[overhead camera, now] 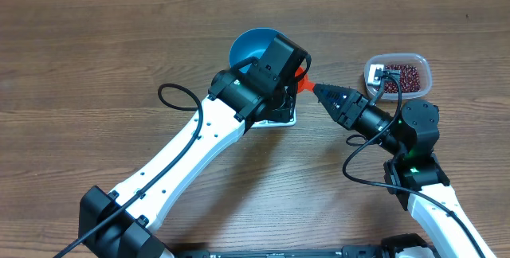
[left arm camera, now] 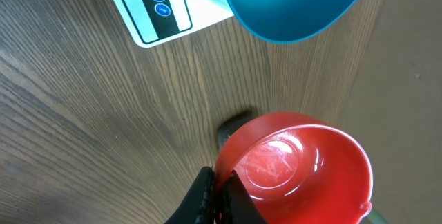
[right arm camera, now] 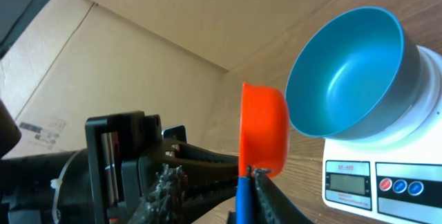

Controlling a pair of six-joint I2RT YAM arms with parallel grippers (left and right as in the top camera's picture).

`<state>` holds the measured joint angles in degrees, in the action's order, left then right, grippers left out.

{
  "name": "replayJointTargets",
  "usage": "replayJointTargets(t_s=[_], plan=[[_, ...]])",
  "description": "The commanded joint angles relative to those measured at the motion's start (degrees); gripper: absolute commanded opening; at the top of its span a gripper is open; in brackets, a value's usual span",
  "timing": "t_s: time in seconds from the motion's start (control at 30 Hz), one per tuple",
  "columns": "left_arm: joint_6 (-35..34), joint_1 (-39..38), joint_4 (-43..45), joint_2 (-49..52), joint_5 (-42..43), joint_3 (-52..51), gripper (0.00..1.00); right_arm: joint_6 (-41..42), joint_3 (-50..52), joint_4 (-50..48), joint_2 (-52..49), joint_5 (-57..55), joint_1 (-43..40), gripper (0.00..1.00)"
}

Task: Scoop item into bowl and weigh 150g on scale
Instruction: 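Close the right gripper on the scoop's blue handle beside the left gripper, then open the left gripper to release the red scoop's cup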

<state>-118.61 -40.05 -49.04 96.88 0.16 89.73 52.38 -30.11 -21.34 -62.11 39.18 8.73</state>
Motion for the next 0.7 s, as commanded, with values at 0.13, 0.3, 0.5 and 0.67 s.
replayJointTargets(t_s=[0.13,0.3,0.5,0.67], plan=[[-0.8,-0.1,0.1,0.2,-1.2,1.0,0.04,-0.1,-1.5,-0.3,0.0,-0.1,0.4,0.25],[-0.8,-0.1,0.0,0.2,-1.2,1.0,0.04,-0.1,-1.5,1.1,0.0,-0.1,0.4,0.21],[-0.8,-0.1,0.0,0.2,-1.2,1.0,0.04,-0.1,-1.5,1.4,0.0,-0.1,0.4,0.12],[-0.8,-0.1,0.0,0.2,-1.2,1.0,0.04,-0.1,-1.5,1.4,0.0,-0.1,0.4,0.04]])
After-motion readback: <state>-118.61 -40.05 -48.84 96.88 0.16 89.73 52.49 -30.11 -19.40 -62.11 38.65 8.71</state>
